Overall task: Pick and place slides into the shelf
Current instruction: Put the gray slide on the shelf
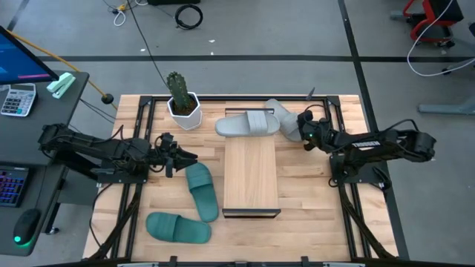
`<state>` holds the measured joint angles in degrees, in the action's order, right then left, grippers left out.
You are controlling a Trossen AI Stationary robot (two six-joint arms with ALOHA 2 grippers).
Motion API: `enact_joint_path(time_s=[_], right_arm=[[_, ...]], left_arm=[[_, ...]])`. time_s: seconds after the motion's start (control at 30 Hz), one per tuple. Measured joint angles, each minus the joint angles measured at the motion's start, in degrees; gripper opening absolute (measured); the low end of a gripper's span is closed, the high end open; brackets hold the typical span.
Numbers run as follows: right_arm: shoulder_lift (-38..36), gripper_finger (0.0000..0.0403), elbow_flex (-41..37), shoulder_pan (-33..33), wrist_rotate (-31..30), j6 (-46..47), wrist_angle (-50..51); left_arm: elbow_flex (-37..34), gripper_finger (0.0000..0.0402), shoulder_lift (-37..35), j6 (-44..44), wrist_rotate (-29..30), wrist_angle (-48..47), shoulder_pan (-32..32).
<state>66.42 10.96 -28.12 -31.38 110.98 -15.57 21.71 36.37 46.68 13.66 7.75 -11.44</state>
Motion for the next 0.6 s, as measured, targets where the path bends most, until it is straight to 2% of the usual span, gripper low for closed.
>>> enact_joint_path(time_s=[0.13,0.33,0.6], right_arm=[[0.8,0.0102,0.0,-0.7,-0.3,-0.1,0.0],[1.0,0.0016,0.1,-2.6,-1.8,-2.6,-0.2],[0.7,0.0009,0.5,-3.3,-1.7,-6.5,-3.3]], left_arm=[[0.0,0.0172,0.0,0.1,0.0,0.0,0.0],[0.0,0.0172,0.0,0.3,0.0,0.0,0.0],[0.0,0.0172,0.0,0.2,0.0,0.1,0.0]])
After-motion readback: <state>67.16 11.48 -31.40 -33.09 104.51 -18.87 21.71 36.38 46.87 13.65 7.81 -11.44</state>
